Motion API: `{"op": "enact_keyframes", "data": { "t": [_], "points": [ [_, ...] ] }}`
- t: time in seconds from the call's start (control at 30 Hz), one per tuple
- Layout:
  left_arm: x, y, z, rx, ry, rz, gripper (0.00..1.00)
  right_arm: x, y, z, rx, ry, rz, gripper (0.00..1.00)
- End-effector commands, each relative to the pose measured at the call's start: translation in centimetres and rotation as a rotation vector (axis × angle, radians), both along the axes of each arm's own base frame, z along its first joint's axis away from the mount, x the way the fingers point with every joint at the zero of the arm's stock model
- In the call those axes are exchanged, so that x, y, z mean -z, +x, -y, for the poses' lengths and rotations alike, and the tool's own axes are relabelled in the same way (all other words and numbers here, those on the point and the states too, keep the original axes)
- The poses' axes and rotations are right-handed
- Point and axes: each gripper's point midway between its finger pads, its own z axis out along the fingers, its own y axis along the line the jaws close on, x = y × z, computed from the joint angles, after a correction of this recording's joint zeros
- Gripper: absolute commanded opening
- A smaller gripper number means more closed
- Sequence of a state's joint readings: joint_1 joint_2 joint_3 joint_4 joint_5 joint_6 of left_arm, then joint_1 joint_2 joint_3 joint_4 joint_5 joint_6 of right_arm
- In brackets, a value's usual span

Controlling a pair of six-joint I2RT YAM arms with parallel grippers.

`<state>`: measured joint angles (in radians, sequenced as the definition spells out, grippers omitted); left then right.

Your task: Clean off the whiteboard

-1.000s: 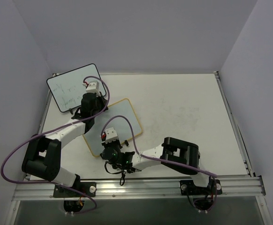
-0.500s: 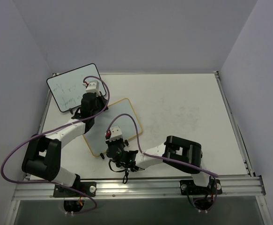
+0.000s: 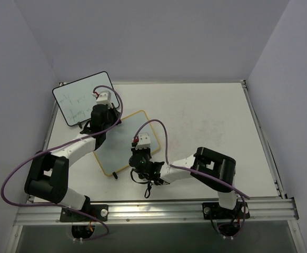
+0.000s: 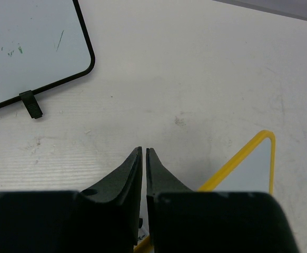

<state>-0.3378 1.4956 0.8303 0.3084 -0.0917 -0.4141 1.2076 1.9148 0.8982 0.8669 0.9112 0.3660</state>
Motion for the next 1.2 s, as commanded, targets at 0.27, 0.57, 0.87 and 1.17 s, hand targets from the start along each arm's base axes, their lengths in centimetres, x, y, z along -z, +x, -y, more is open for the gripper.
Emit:
{"op": "enact_keyframes", "data": {
  "t": [0.27, 0.57, 0.87, 1.17],
  "points": [
    [2.6, -1.8, -0.4, 0.017, 0.017, -0.097, 0.15, -0.4, 1.7, 6.8, 0.149, -0.081, -0.016, 0.0],
    [2.3, -1.7, -0.5, 0.013, 0.018, -0.092, 0.15, -4.3, 4.1, 10.7, 0.23, 0.001, -0.034, 0.0],
    [2.1, -1.7, -0.7, 0.007, 0.018, -0.087, 0.15, -7.0, 5.6, 13.3, 0.247, 0.08, -0.071, 0.0],
    [0.1, -1.2, -1.3, -0.023, 0.009, -0.055, 0.17, -7.3, 7.2, 15.1, 0.24, 0.157, -0.148, 0.0]
  ]
}}
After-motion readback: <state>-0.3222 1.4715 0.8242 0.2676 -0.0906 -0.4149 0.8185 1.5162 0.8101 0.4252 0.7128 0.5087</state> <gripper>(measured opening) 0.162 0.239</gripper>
